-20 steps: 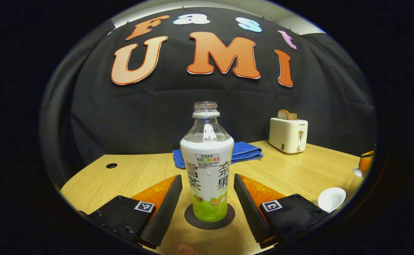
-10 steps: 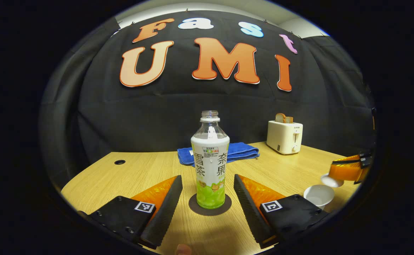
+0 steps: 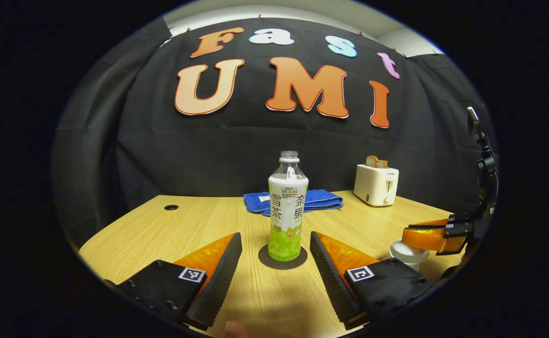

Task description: Open the teacup lid with one hand, grasp the water bottle and pour water into the teacup with the other hand; after pouring, place the water bottle on the coaster and then close the teacup lid.

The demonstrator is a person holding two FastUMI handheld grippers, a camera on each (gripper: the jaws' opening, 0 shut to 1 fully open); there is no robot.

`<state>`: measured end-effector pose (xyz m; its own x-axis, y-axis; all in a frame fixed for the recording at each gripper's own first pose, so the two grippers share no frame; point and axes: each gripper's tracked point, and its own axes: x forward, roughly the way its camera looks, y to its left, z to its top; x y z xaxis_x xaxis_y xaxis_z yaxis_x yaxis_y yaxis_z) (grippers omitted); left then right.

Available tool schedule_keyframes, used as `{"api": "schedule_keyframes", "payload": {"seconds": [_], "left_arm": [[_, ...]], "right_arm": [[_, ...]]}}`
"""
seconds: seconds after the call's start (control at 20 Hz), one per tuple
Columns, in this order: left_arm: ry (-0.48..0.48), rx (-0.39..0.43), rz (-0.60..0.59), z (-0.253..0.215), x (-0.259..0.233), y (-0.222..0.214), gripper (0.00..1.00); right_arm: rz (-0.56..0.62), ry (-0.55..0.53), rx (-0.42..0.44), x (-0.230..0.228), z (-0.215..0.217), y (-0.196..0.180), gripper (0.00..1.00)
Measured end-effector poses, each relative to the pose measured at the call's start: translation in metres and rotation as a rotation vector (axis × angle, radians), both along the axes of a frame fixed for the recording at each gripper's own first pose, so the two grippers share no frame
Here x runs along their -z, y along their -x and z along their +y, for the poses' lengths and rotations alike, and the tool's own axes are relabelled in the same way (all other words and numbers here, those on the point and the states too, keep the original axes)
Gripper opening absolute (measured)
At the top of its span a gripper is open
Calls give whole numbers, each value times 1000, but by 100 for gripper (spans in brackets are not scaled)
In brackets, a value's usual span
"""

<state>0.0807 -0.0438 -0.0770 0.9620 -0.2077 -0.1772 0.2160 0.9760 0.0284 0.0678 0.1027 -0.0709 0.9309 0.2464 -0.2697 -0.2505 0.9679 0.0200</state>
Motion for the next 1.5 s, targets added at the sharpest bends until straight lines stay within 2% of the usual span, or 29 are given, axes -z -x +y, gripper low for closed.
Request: {"api": "schedule_keyframes", "payload": {"seconds": [0.45,0.5,0.55,0.6,0.65,0.7,0.8,1.3,1.45,1.5], "left_arm": [[1,-30,-13,14,-9,6,94],[0,-31,-19,15,-12,8,94],[1,-34,-25,16,-14,9,94],[4,-35,-29,16,-17,11,93],[6,-37,-34,15,-20,12,93],[9,-42,-38,18,-23,15,93],[17,-48,-43,19,-29,19,93],[70,-118,-73,36,-60,40,94],[49,-167,-85,46,-67,44,95],[50,-168,-88,45,-69,45,98]], "right_arm": [[22,8,-9,7,2,8,29],[19,13,-3,7,0,10,39],[11,15,3,4,-3,11,43],[0,13,11,-1,-5,11,67],[-12,6,19,-6,-9,12,72],[-25,-2,28,-12,-13,14,89],[-54,-17,45,-24,-20,18,97],[-113,-45,85,-49,-48,43,97],[-127,-48,84,-54,-51,48,96],[-131,-50,84,-54,-51,50,97]]}}
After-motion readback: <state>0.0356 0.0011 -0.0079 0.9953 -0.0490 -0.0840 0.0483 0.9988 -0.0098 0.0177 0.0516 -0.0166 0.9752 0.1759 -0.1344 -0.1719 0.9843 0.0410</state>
